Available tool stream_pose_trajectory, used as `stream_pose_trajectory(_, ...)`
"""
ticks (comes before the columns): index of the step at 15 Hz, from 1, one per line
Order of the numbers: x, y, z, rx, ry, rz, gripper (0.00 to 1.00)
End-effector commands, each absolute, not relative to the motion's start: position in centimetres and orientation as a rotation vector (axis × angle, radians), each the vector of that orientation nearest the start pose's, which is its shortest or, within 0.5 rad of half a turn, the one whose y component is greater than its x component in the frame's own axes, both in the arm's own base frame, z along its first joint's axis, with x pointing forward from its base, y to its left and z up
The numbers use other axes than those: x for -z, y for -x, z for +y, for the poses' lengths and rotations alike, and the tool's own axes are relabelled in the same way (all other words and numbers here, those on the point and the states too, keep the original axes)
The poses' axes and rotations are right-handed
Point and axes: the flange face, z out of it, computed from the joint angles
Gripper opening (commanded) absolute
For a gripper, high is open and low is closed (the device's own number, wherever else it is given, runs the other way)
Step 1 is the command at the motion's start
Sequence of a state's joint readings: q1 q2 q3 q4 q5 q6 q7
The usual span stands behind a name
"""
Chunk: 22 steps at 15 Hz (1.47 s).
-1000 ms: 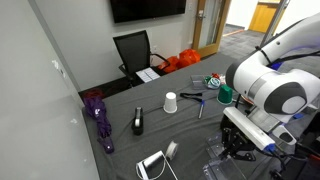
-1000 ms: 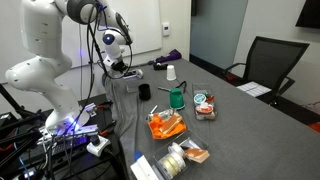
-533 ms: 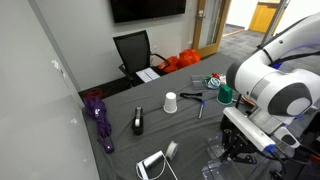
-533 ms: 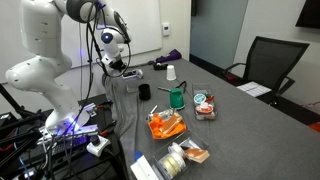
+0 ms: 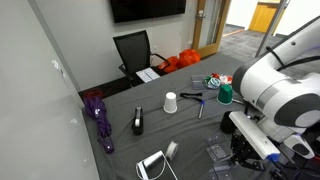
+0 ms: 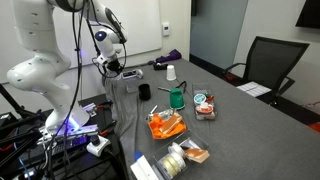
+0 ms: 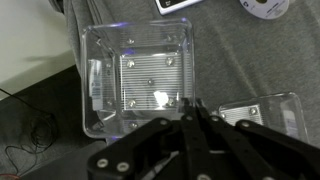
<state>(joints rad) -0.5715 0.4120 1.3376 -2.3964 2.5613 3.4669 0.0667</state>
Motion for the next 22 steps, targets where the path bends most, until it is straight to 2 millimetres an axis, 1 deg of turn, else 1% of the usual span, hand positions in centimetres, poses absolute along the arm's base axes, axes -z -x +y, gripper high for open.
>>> stream_pose_trajectory(1,-23.8,-28.5,22.3,-0.302,1.456,2.444,0.01)
stream_pose_trajectory(2,-23.4,-28.5,22.2,-0.309,1.443,2.461,0.01)
stream_pose_trajectory(3,-23.4,-28.8,22.3,-0.309,1.435,2.463,0.01)
stream_pose_trajectory(6,-22.5,-28.6,22.4,-0.332,1.431,2.49,0.01)
stream_pose_trajectory(10,-20.9,-27.7,22.8,-0.354,1.574,2.44,0.01)
stream_pose_trajectory(12,-20.5,-27.3,23.0,-0.353,1.632,2.411,0.01)
stream_pose_trajectory(13,-20.7,-27.2,23.2,-0.354,1.647,2.401,0.01)
stream_pose_trajectory(14,-20.5,-27.3,23.3,-0.352,1.653,2.394,0.01)
stream_pose_trajectory(18,-22.4,-28.8,24.5,-0.371,1.587,2.355,0.01)
stream_pose_trajectory(19,-23.3,-29.6,25.0,-0.386,1.545,2.343,0.01)
stream_pose_trajectory(22,-27.0,-32.7,26.6,-0.482,1.312,2.355,0.01)
